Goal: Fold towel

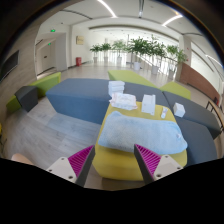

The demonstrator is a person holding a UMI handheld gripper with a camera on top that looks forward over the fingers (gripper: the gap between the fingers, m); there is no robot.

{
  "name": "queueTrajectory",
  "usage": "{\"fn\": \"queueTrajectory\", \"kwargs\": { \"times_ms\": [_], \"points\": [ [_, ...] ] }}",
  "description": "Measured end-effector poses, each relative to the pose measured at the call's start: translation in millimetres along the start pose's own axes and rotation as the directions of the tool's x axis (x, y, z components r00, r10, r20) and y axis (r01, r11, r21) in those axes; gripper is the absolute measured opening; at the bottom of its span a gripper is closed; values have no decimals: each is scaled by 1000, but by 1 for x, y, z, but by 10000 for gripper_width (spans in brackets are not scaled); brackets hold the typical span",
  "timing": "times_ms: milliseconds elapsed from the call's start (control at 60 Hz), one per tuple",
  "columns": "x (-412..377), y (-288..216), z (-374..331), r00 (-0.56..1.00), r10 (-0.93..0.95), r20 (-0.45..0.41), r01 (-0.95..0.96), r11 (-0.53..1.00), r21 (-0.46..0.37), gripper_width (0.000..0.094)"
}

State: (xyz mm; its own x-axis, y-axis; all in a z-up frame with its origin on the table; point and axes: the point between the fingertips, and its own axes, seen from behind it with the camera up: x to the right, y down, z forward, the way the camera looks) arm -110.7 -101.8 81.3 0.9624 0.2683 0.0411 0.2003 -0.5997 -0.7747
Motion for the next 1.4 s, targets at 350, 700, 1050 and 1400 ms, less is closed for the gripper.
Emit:
{"fn": "queueTrajectory", "kwargs": {
  "times_ms": [350,700,1050,1400],
  "points": [
    [-24,-5,138,997,-61,-43,59,997,-60,605],
    [-1,1,153,993,-66,-94,65,998,-20,11],
    [68,-71,86,994,100,-46,-94,988,123,23],
    [287,12,75,912,259,-317,-264,964,28,32]
  ]
}}
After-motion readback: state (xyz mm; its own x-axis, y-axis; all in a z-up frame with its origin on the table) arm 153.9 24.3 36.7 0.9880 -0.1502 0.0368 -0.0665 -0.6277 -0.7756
